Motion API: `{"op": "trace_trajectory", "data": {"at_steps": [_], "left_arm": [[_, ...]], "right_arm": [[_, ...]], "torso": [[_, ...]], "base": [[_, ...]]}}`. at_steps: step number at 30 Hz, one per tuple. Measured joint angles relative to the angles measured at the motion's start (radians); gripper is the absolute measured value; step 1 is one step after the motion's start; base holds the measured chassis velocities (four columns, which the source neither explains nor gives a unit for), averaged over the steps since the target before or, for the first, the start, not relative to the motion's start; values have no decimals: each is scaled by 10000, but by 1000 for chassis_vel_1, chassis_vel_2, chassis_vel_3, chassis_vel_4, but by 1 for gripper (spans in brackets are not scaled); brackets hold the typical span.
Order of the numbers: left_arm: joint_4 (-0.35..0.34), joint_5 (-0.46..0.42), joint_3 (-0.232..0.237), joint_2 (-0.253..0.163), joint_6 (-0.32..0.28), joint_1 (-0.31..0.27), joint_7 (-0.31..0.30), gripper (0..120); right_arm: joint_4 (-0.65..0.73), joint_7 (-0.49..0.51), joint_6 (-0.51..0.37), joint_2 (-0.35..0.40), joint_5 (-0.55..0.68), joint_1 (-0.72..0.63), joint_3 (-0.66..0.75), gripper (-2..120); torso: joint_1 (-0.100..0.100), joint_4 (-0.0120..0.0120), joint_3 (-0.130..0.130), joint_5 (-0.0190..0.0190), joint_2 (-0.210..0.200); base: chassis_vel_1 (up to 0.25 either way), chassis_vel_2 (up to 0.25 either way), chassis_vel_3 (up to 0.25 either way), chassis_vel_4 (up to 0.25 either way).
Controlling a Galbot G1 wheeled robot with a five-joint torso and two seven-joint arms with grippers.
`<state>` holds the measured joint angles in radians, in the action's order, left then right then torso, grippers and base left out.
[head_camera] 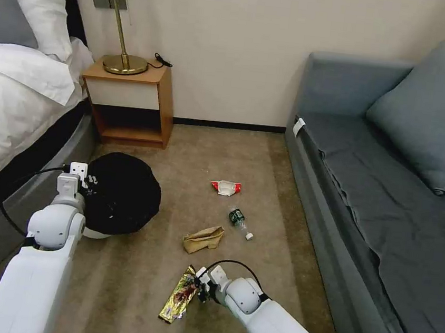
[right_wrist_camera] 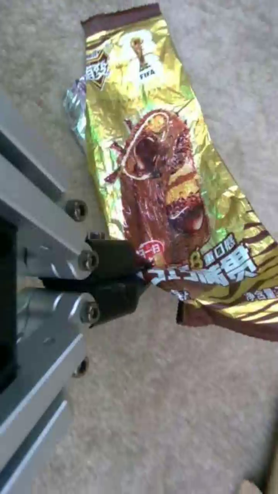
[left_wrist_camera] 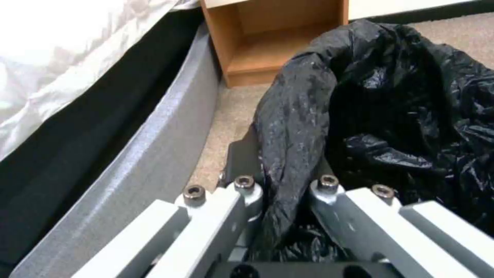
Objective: Pick up the trash bin, then pick up the garbage on the floor and place it into the trash bin.
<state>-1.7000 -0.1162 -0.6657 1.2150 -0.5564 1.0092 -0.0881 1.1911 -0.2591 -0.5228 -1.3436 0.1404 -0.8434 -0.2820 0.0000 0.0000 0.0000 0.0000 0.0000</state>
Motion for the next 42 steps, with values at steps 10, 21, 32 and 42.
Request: {"op": "trace_trajectory", "data": {"at_steps": [10,21,32,42], "left_arm": [[52,19,-39,-14,105,88,12,5],[98,21,52,-99,107,-6,52,5],[41,13,92,-87,94,12,78,5],[167,9,87,-167,139,-78,169,5]], "right_arm": [[26,-38,205,-131,176,345,467,0],[54,-8,219,-732,1094,2110,1337,0],[-408,3,486,-752,1549,3306,1466,0],[-167,4,651,-1084,1828,3733,2288,0]], "torso": [[0,-1,0,0,0],[0,0,0,-1,-1],[0,0,1,-2,-1],[0,1,0,2,-1]], "base": [[0,0,0,0],[0,0,0,0],[0,0,0,0],[0,0,0,0]]}}
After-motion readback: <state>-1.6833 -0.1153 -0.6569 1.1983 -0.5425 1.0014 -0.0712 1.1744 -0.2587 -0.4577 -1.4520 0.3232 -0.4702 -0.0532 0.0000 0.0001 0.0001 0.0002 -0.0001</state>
